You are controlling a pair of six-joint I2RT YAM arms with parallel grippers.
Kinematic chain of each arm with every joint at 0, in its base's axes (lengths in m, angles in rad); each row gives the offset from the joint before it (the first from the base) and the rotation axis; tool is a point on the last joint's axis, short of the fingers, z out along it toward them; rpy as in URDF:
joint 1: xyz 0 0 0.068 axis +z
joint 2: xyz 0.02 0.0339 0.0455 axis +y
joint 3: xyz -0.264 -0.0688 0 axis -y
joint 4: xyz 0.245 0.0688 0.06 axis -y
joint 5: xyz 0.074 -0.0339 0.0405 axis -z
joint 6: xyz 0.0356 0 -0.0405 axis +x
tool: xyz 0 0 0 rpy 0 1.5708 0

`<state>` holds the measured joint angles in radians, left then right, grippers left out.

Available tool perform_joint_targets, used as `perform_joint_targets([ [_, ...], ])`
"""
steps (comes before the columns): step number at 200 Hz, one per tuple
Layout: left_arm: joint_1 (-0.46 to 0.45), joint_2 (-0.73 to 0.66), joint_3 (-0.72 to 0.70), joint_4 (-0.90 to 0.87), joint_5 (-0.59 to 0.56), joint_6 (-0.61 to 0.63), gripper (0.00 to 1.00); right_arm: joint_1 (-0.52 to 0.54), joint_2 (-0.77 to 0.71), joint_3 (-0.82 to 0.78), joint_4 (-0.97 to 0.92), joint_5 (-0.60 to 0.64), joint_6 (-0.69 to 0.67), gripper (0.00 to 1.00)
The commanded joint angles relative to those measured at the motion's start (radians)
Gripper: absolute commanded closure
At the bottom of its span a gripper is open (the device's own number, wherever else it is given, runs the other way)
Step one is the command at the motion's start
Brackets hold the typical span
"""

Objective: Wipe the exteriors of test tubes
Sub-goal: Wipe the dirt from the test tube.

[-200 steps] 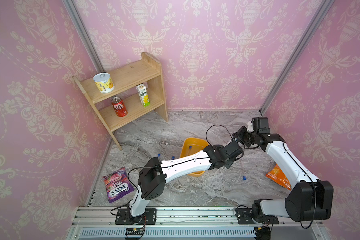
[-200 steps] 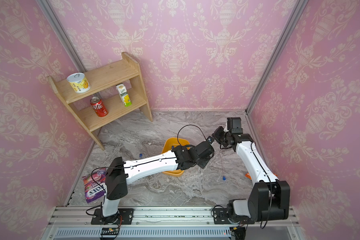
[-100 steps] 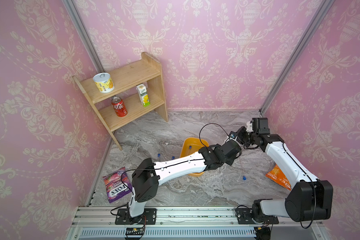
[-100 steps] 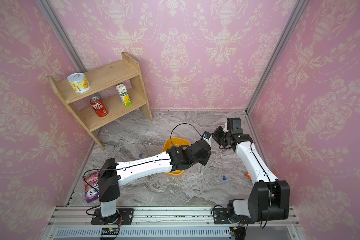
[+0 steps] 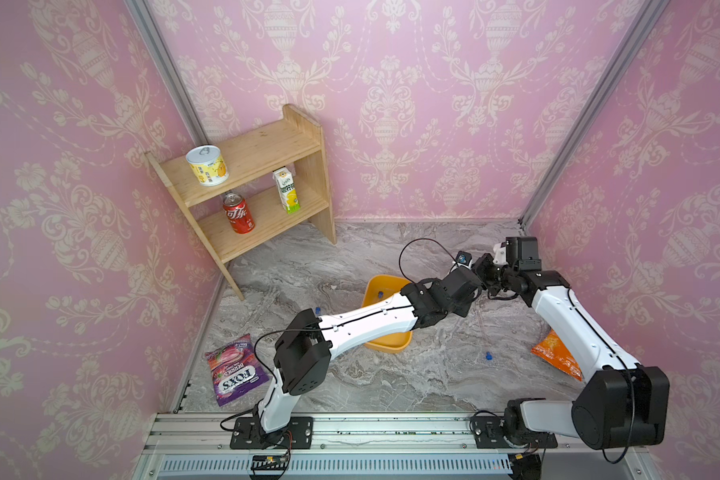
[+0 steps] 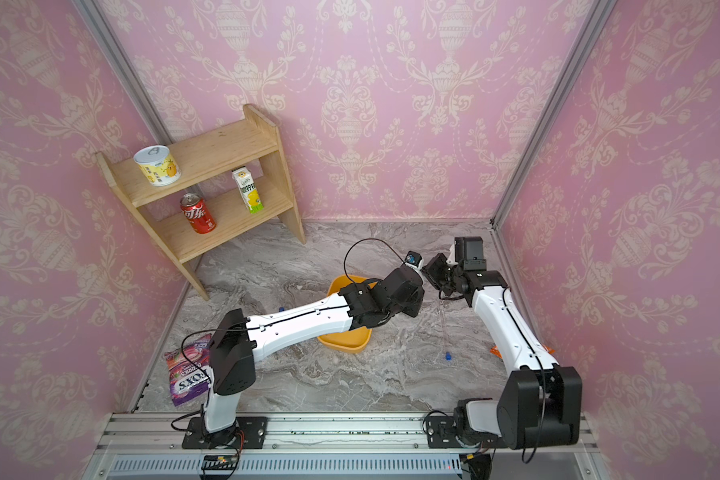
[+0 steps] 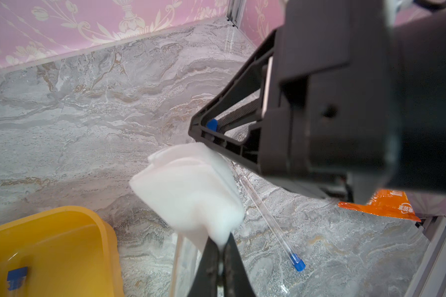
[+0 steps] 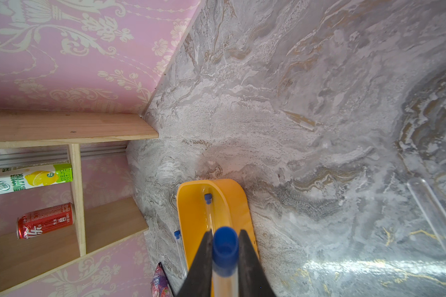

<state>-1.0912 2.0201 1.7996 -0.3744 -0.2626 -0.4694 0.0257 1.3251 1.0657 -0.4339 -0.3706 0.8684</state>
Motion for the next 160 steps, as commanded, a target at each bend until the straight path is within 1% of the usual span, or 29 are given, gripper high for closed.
perform_joint_targets([
  [1, 0.003, 0.027, 0.055, 0.007, 0.031, -0.026, 0.94, -0.009, -0.015, -0.017, 0.017, -0.016, 0.023, 0.92],
  [63, 0.004, 0.024, 0.036, 0.01, 0.005, -0.018, 0.94, -0.023, -0.012, 0.005, 0.002, -0.018, 0.017, 0.92],
  [160, 0.005, 0.005, -0.007, 0.0, -0.003, -0.024, 0.95, -0.041, -0.009, 0.014, -0.001, -0.018, 0.024, 0.92],
])
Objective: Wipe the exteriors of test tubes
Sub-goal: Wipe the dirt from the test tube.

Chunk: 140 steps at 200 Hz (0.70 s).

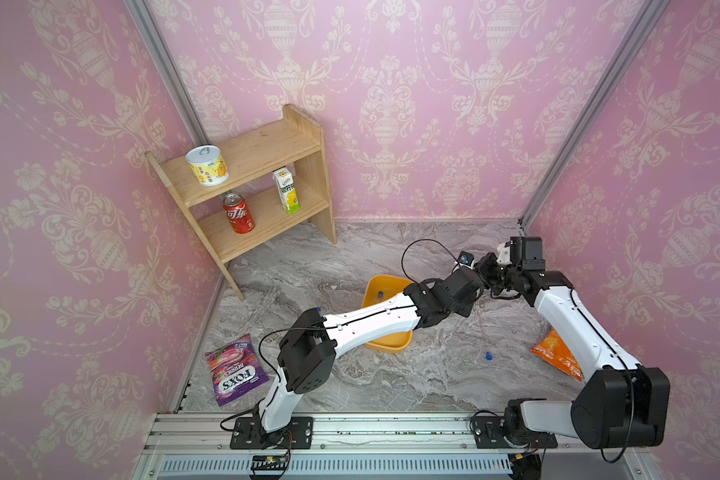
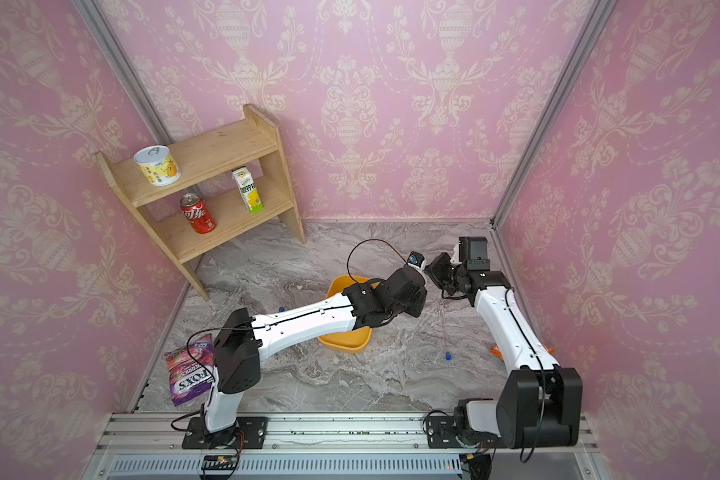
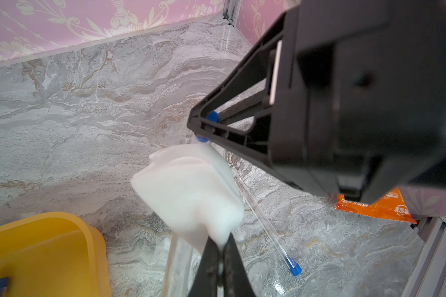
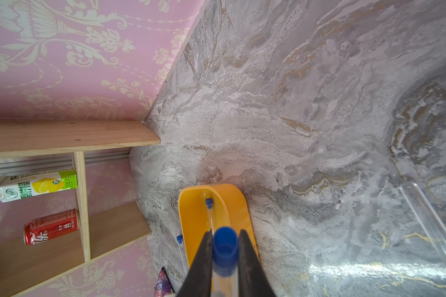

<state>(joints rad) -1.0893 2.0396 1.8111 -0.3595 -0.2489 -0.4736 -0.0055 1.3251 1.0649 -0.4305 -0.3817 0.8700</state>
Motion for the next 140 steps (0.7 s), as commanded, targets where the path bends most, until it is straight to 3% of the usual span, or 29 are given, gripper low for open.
perform_joint_targets([
  [1, 0.003, -0.015, -0.02, -0.015, -0.018, -0.02, 0.95, -0.01, -0.009, 0.015, -0.005, -0.008, 0.022, 0.92],
  [140, 0.005, -0.065, -0.09, -0.018, -0.044, -0.017, 0.95, -0.036, 0.024, 0.044, 0.009, -0.016, 0.028, 0.93],
])
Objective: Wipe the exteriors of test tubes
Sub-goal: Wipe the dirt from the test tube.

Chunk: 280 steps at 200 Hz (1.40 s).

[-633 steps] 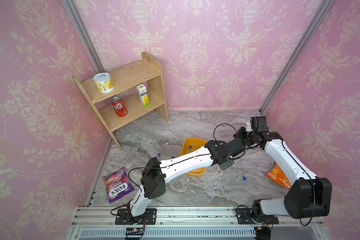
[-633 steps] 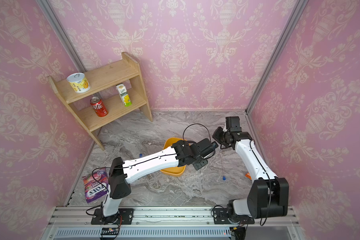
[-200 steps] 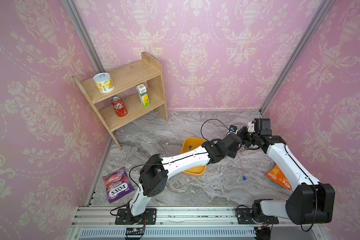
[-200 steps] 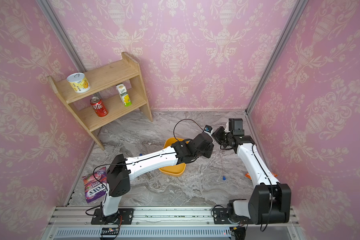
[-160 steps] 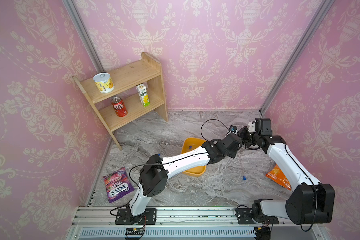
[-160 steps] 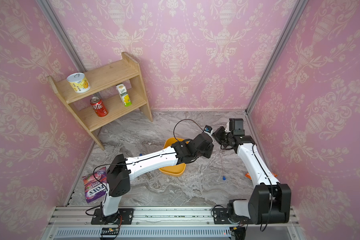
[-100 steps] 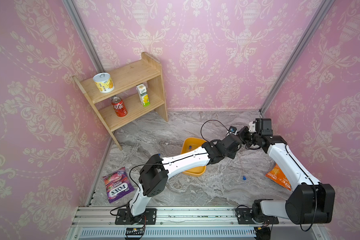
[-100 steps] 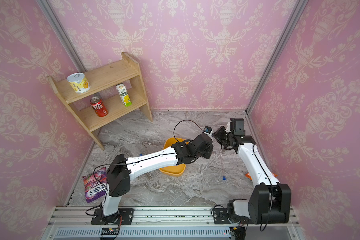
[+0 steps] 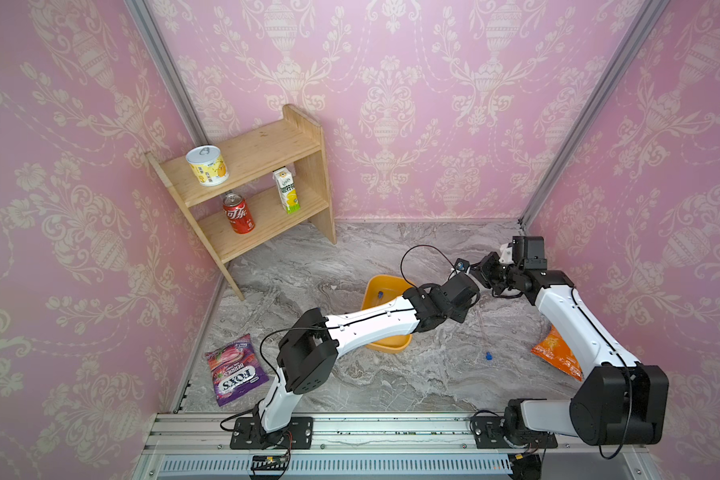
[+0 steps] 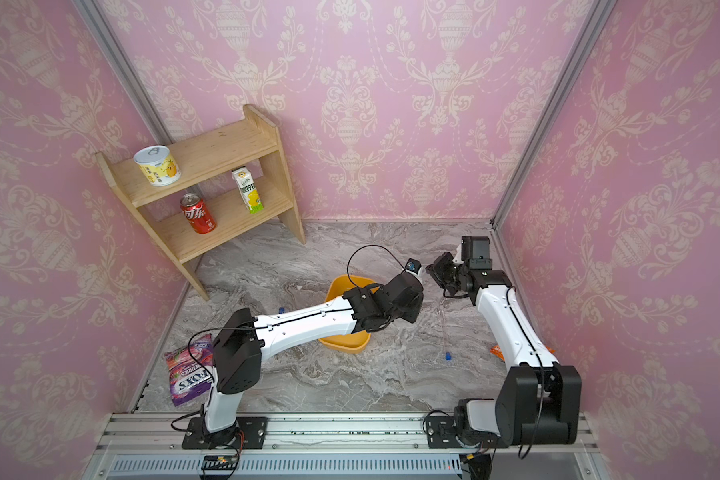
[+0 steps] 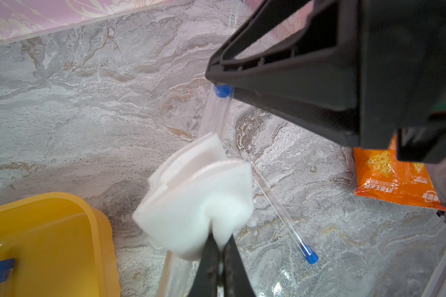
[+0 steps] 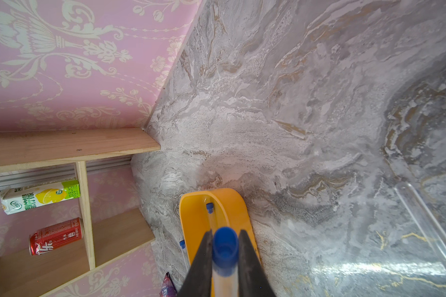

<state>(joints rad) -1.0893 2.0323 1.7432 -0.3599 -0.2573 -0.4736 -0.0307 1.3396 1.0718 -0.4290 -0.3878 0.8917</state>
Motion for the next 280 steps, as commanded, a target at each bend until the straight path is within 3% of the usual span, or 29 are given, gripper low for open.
perform_joint_targets([
  [1, 0.004, -0.058, -0.023, -0.018, -0.035, -0.017, 0.95, -0.011, 0.01, 0.038, 0.007, -0.011, 0.007, 0.93],
  [127, 0.006, -0.125, -0.122, -0.012, -0.063, -0.019, 0.95, -0.075, 0.078, 0.08, 0.029, -0.048, 0.007, 0.93],
  [193, 0.054, -0.279, -0.345, 0.006, -0.077, -0.053, 0.95, -0.083, 0.09, 0.074, 0.041, -0.065, 0.002, 0.93],
  [229, 0.142, -0.388, -0.481, 0.078, 0.089, -0.053, 0.91, -0.083, 0.084, 0.08, 0.024, -0.133, -0.032, 0.93],
  [280, 0.192, -0.333, -0.396, 0.068, 0.352, 0.037, 0.91, -0.04, 0.055, 0.074, -0.048, -0.254, -0.172, 0.92],
])
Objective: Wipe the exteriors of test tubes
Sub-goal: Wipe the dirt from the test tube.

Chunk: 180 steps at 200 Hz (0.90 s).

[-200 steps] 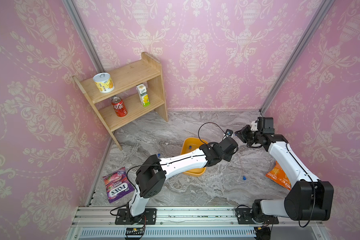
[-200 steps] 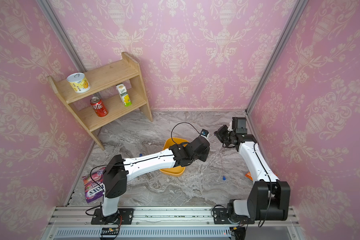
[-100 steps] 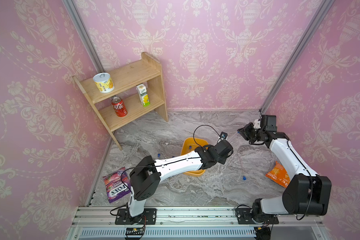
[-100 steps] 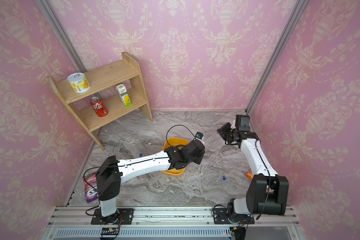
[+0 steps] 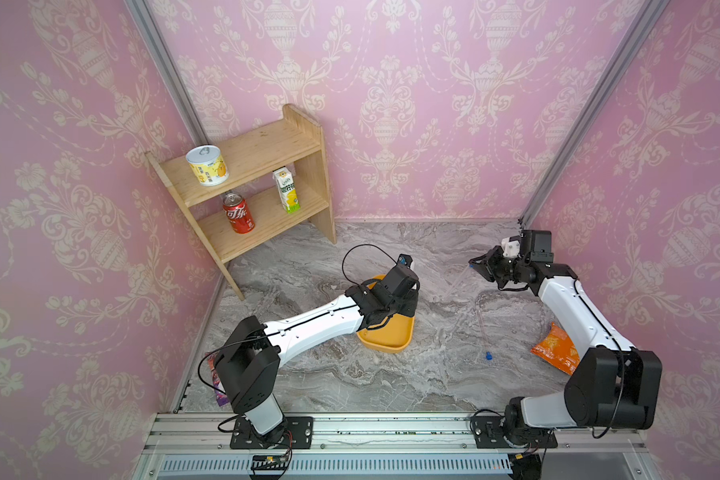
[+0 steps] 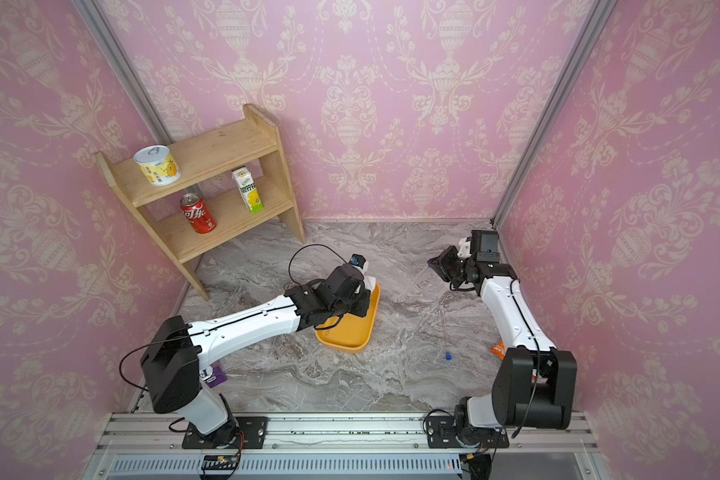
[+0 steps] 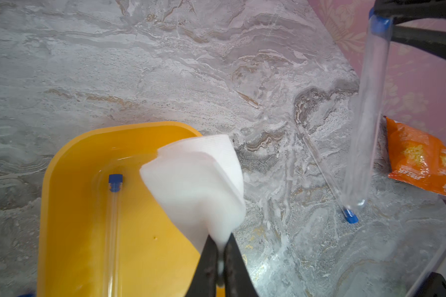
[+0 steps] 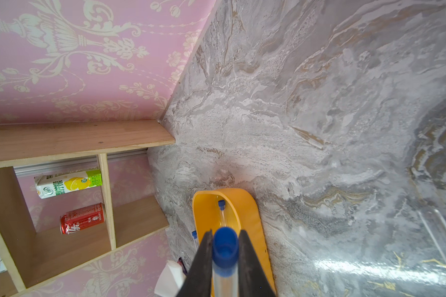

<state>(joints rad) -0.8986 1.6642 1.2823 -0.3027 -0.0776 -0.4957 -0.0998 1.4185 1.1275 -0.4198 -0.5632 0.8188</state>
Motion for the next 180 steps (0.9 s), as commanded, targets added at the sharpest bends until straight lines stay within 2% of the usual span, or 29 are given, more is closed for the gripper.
perform_joint_targets([
  [1, 0.001, 0.038, 0.068, 0.01, 0.177, 0.061, 0.91, 0.031, -0.025, 0.018, -0.058, -0.08, -0.102, 0.92],
  [40, 0.004, 0.117, 0.171, 0.019, 0.29, 0.081, 0.92, 0.07, -0.055, 0.013, -0.139, -0.104, -0.187, 0.92],
  [92, 0.006, 0.183, 0.261, 0.028, 0.384, 0.091, 0.92, 0.08, -0.068, -0.001, -0.204, -0.127, -0.263, 0.92],
  [152, 0.006, 0.203, 0.28, 0.015, 0.473, 0.11, 0.92, 0.08, -0.06, 0.012, -0.234, -0.129, -0.291, 0.92],
  [180, 0.006, 0.186, 0.256, 0.02, 0.472, 0.104, 0.92, 0.08, -0.056, 0.021, -0.239, -0.124, -0.294, 0.92],
])
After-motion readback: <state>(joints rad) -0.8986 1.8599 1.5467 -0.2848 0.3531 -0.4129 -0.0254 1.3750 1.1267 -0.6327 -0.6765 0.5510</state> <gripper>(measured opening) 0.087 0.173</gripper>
